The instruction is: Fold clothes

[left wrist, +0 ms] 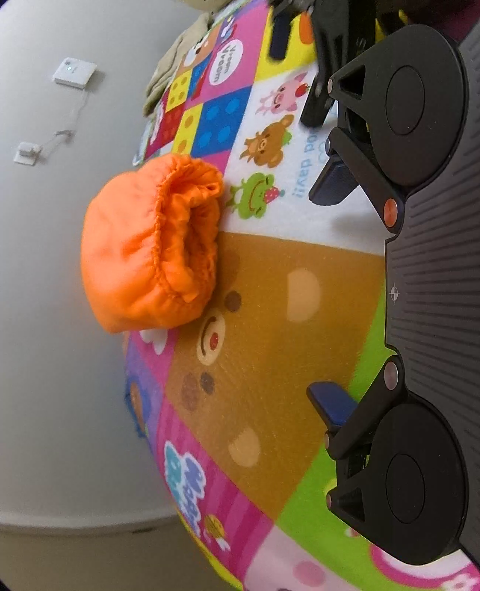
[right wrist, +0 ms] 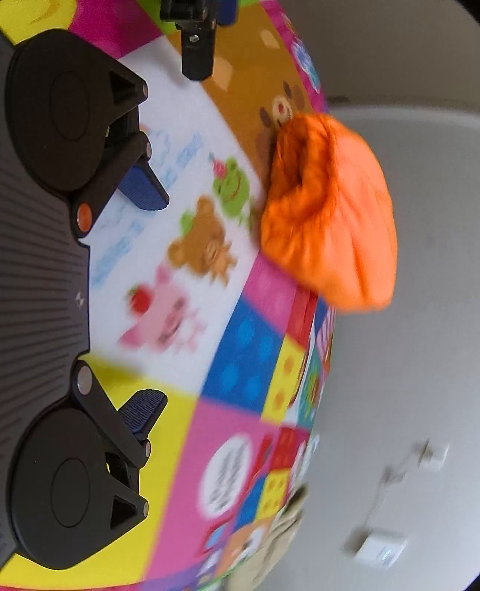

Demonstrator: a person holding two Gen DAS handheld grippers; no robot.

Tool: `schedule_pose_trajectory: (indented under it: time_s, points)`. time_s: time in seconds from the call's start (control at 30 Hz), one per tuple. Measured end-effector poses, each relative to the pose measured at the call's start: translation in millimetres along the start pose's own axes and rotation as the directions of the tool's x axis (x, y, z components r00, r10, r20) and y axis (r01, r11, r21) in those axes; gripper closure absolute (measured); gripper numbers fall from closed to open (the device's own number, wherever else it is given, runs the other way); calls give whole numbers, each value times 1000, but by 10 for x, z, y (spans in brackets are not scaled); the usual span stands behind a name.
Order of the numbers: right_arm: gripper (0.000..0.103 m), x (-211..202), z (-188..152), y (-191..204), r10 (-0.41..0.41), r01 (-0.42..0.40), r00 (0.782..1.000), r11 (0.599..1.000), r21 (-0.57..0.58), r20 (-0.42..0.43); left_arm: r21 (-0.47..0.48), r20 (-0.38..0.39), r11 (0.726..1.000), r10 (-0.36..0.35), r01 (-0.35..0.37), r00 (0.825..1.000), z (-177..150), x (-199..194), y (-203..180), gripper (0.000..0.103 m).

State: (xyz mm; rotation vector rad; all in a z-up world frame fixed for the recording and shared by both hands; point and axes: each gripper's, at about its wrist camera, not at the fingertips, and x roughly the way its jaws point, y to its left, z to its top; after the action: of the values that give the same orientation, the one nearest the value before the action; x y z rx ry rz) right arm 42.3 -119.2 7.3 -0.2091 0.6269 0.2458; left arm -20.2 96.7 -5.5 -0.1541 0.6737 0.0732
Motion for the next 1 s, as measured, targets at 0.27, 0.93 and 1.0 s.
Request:
schedule_pose_trajectory:
  time_s: [0.27, 0.93, 1.0]
  points:
    - [0, 278, 82, -194, 63, -60, 997, 995, 74, -37, 74, -1, 989, 125, -124, 992, 61, 180, -239, 0]
    - [0, 2, -47, -136, 84, -80, 996, 993, 91, -38, 73, -1, 990, 125, -124, 992, 56, 181, -247, 0]
    - [0, -11, -46, -133, 84, -80, 996, 993, 91, -38, 73, -1, 990, 125, -124, 992, 56, 179, -251, 0]
